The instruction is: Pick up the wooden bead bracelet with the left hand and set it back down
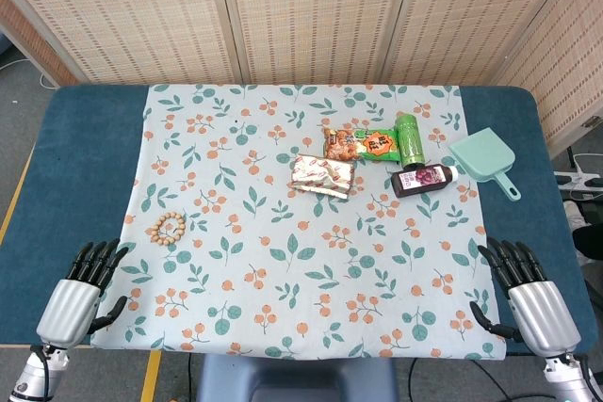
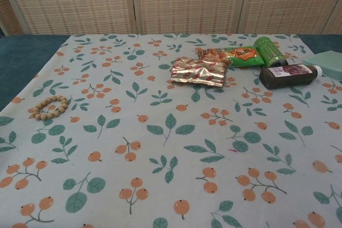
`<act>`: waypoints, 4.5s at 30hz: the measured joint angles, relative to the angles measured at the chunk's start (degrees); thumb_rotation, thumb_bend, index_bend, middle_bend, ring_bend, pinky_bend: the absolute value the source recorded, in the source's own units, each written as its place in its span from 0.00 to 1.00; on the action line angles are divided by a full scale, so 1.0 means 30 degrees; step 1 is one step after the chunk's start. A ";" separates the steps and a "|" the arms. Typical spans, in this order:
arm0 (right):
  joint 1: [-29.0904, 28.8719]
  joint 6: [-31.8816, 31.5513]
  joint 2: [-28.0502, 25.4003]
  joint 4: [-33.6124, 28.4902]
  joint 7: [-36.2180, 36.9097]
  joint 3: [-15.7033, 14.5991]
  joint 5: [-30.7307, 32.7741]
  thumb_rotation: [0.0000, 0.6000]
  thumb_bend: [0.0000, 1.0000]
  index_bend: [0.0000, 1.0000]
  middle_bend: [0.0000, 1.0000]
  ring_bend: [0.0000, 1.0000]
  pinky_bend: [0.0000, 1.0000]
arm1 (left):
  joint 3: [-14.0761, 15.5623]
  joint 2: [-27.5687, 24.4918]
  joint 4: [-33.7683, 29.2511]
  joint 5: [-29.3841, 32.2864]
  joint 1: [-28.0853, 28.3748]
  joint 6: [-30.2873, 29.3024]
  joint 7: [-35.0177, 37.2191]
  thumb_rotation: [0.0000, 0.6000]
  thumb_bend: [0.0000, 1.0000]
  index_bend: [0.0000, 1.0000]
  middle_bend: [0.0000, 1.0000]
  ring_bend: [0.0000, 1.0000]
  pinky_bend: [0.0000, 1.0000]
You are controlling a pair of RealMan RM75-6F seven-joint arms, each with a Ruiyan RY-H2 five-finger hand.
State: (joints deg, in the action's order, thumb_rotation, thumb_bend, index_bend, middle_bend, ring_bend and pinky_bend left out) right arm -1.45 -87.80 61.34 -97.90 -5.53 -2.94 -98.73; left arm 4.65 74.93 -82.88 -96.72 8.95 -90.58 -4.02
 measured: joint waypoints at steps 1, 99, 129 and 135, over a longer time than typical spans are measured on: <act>0.0001 0.0031 -0.0015 -0.0008 0.0034 -0.0003 0.0053 0.52 0.32 0.00 0.00 0.00 0.00 | -0.0004 0.0052 0.0053 -0.0060 0.0003 0.0009 0.0023 1.00 0.39 0.00 0.00 0.00 0.02; -0.0171 0.0541 -0.0664 0.0136 0.1573 0.0686 0.1883 0.52 0.32 0.00 0.00 0.00 0.00 | -1.0563 0.7696 1.2097 1.2824 1.0909 1.1416 -0.8078 1.00 0.90 0.69 0.74 0.35 0.03; -0.0305 0.0860 -0.0802 0.0038 0.1838 0.0316 0.1337 0.52 0.32 0.00 0.00 0.00 0.00 | -2.1396 0.0831 0.1374 4.4041 0.6407 2.7424 -0.3430 1.00 0.80 0.45 0.62 0.30 0.03; -0.0339 0.0965 -0.0744 0.0009 0.1693 0.0280 0.1330 0.52 0.32 0.00 0.00 0.00 0.00 | -2.0882 0.0583 0.1523 3.7992 0.5887 2.8593 -0.0311 1.00 0.51 0.45 0.59 0.26 0.00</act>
State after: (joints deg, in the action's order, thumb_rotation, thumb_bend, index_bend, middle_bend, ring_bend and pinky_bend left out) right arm -2.47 -84.91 59.10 -97.87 -0.45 -2.10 -94.74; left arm -58.00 76.67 -78.31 17.26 26.61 -4.80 -4.95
